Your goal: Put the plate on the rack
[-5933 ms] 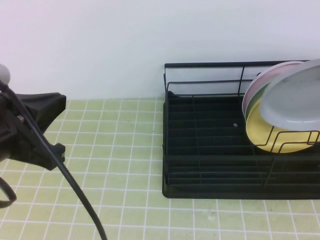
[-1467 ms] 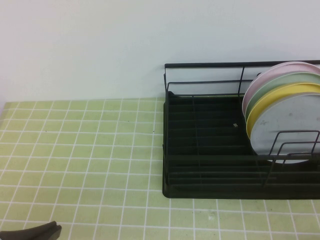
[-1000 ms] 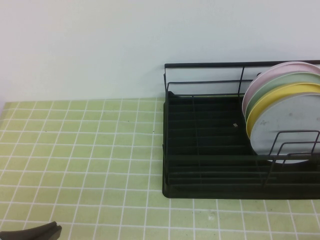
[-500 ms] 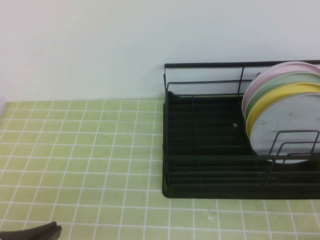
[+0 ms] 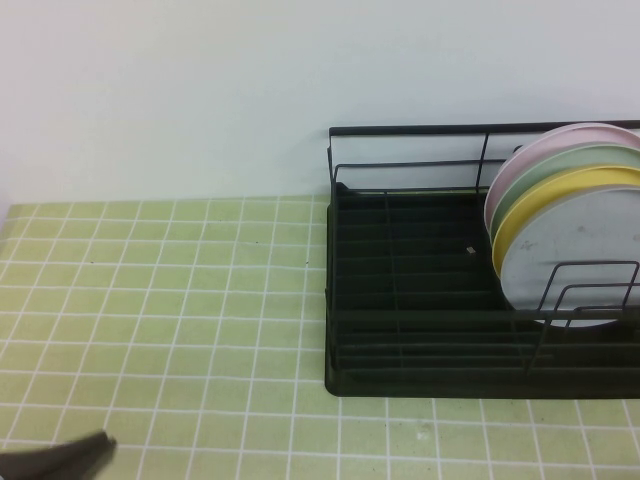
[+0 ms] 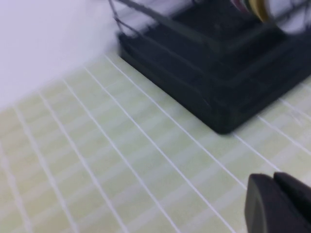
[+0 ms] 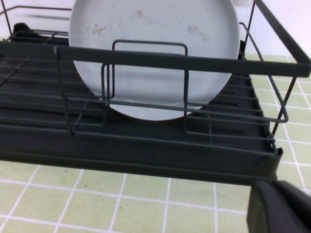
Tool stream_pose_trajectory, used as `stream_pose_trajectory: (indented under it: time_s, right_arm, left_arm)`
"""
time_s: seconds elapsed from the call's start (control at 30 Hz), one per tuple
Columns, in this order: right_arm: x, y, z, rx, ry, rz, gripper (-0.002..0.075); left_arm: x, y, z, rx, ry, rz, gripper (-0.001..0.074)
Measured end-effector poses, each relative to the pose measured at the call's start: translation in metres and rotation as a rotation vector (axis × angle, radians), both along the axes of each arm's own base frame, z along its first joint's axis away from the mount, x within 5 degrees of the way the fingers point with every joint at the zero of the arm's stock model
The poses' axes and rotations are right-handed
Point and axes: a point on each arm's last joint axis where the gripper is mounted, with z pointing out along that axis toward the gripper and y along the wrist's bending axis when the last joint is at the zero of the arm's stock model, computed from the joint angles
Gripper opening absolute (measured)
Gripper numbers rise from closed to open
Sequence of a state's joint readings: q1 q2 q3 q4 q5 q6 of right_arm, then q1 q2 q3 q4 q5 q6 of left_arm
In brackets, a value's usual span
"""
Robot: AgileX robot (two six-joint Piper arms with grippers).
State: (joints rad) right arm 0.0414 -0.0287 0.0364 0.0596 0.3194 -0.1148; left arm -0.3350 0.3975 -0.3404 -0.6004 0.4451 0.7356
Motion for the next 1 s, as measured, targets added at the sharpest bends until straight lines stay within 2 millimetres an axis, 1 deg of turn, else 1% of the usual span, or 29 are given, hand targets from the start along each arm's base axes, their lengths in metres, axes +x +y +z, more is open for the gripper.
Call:
stream_pose_trajectory:
  time_s: [0.07, 0.17, 0.33, 0.4, 0.5, 0.63, 0.7, 0.77, 0.83, 0.93, 1.0]
  right_arm:
    - [0.0, 0.0, 0.0, 0.0, 0.0, 0.0, 0.0001]
    - [0.0, 0.0, 0.0, 0.0, 0.0, 0.0, 0.0001]
    - [0.0, 0.0, 0.0, 0.0, 0.0, 0.0, 0.0001]
    - [0.0, 0.0, 0.0, 0.002, 0.0, -0.001, 0.0001]
    - [0.0, 0.0, 0.0, 0.004, 0.0, -0.001, 0.0001]
    - [0.0, 0.0, 0.0, 0.004, 0.0, -0.001, 0.0001]
    - [0.0, 0.0, 0.0, 0.004, 0.0, -0.001, 0.0001]
    - [0.0, 0.0, 0.0, 0.004, 0.0, -0.001, 0.0001]
    - [0.0, 0.0, 0.0, 0.004, 0.0, -0.001, 0.0001]
    - [0.0, 0.0, 0.0, 0.004, 0.0, -0.001, 0.0001]
    - [0.0, 0.0, 0.0, 0.004, 0.0, -0.001, 0.0001]
  left_arm:
    - [0.003, 0.002, 0.003, -0.017, -0.045, 0.033, -0.0002]
    - [0.006, 0.008, 0.007, -0.085, -0.138, 0.121, -0.0002]
    - [0.01, 0.027, 0.023, -0.275, -0.306, 0.352, -0.0002]
    - [0.01, 0.033, 0.028, -0.305, -0.352, 0.411, -0.0002]
    - [0.01, 0.038, 0.032, -0.251, -0.45, 0.452, -0.0002]
    - [0.009, 0.034, 0.03, -0.148, -0.571, 0.396, -0.0002]
    - [0.007, 0.031, 0.024, -0.128, -0.582, 0.355, -0.0002]
    - [0.005, 0.03, 0.011, -0.125, -0.558, 0.334, -0.0002]
    - [0.001, 0.031, -0.009, -0.131, -0.515, 0.332, -0.0002]
    - [-0.007, 0.033, -0.033, -0.126, -0.49, 0.332, -0.0002]
    - [-0.011, 0.034, -0.045, -0.123, -0.482, 0.333, -0.0002]
